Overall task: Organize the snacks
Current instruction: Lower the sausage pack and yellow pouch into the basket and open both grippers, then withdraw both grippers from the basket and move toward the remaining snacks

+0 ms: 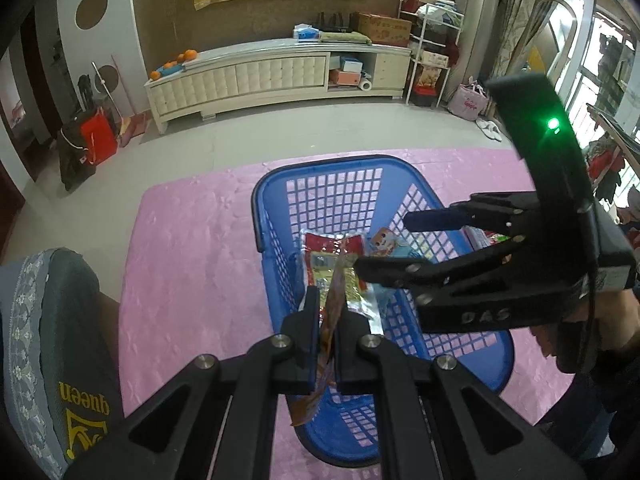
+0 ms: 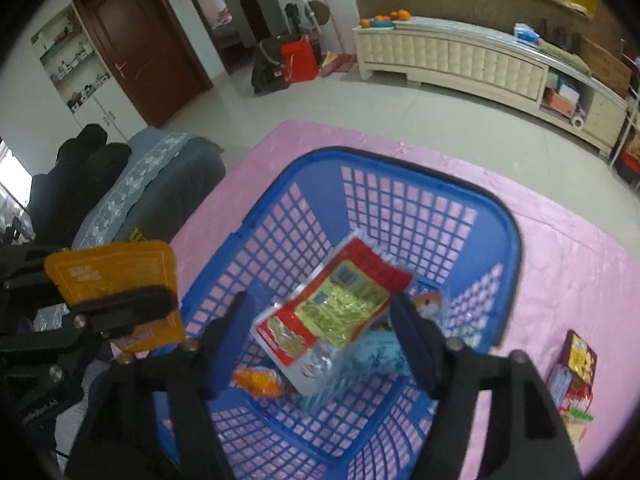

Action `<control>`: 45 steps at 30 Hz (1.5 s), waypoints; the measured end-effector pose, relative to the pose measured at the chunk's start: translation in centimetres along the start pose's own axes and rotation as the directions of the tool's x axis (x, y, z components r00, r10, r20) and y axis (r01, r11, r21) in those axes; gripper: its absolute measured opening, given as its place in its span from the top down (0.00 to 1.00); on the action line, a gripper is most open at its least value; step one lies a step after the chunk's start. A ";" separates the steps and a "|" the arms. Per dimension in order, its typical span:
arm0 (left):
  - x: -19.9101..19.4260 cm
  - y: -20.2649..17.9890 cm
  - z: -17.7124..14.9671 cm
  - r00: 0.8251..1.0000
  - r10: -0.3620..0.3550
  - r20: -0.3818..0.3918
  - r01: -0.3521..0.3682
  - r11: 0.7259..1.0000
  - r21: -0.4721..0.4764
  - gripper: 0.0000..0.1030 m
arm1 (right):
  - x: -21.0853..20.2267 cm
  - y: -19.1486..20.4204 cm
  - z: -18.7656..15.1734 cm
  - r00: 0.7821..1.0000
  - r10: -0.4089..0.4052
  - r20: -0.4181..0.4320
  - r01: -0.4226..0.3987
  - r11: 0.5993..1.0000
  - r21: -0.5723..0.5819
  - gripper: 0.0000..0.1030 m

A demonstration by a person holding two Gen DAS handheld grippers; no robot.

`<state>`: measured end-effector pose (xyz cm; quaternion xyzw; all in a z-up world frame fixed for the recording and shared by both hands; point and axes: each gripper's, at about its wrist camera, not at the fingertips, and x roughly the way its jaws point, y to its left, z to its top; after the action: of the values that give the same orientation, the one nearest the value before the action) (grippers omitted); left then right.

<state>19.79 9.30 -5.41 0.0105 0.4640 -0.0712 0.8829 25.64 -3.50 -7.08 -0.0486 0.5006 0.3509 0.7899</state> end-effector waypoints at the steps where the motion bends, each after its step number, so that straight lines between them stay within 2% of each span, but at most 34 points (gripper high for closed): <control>1: -0.1 0.1 0.0 1.000 -0.005 0.001 0.005 1.000 -0.001 0.95 | -0.4 -0.1 -0.1 1.000 0.004 0.000 -0.004 1.000 0.008 0.27; 5: -0.5 -0.5 0.0 1.000 -0.026 0.004 0.026 1.000 0.001 0.95 | -2.3 -0.3 -0.9 0.999 -0.044 -0.009 0.044 0.999 0.014 0.18; 12: -1.2 -2.5 0.3 0.998 -0.056 0.032 0.054 0.998 0.032 0.95 | -5.4 0.0 -3.0 0.992 -0.128 -0.015 0.129 0.992 0.006 0.17; 17: -0.3 -3.7 0.5 0.996 -0.088 0.025 0.087 0.995 0.047 0.95 | -7.6 -0.8 -4.7 0.985 -0.163 0.058 0.160 0.986 0.055 0.17; 24: 1.5 -5.5 0.9 0.993 -0.119 0.000 0.119 0.991 0.063 0.95 | -8.5 -2.4 -5.7 0.973 -0.218 0.075 0.211 0.974 0.088 0.17; 31: 3.5 -6.4 1.3 0.991 -0.133 -0.023 0.135 0.989 0.066 0.95 | -8.2 -4.2 -6.9 0.979 -0.198 0.041 0.191 0.973 0.127 0.17; 36: 2.6 -6.5 0.7 0.991 -0.130 -0.019 0.131 0.989 0.066 0.66 | -8.5 -4.0 -6.9 0.983 -0.179 0.045 0.172 0.977 0.127 0.17; 43: 0.3 -6.4 -0.4 0.997 -0.080 0.002 0.080 0.993 0.090 0.48 | -9.1 -2.5 -7.3 0.985 -0.165 0.054 0.158 0.981 0.114 0.17; 45: -0.5 -6.3 -0.8 0.997 -0.071 0.008 0.070 0.993 0.095 0.40 | -9.6 -2.0 -7.4 0.985 -0.164 0.059 0.157 0.982 0.109 0.17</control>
<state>17.99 3.20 -5.18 0.0356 0.4551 -0.1245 0.8810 18.81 -13.04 -3.40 -0.0358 0.4855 0.2612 0.8335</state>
